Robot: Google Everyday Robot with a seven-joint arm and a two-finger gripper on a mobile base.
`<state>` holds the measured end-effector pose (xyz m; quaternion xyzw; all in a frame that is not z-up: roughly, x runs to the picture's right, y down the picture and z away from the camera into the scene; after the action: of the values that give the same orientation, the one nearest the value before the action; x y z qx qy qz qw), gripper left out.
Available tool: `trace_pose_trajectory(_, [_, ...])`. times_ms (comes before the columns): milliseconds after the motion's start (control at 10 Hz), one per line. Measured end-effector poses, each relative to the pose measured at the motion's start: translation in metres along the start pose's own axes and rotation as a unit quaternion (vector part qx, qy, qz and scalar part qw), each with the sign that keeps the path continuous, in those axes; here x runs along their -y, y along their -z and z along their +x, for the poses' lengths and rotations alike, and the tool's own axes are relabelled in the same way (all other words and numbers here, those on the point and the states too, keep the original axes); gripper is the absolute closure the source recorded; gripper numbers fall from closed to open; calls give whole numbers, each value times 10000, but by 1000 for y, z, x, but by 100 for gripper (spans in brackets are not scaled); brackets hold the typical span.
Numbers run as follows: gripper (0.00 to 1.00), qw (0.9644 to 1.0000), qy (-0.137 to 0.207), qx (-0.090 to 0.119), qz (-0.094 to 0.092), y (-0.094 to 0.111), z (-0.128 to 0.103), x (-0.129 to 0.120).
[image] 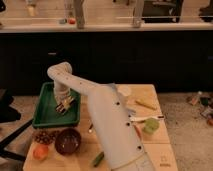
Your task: Wipe tray with eraser
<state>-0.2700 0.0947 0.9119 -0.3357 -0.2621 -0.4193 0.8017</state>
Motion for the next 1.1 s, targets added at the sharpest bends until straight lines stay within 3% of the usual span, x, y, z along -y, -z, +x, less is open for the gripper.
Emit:
trace_pose_trajectory(100, [100,9997,105,-199,12,19,-2,3])
trace_pose_trajectory(300, [100,9984,281,-484,22,45,-4,11])
trace_pose_trajectory(500, [100,9973,472,-556,56,55,-6,26])
trace_pose_trajectory(1100, [100,9950,961,-274,68,12,1,55])
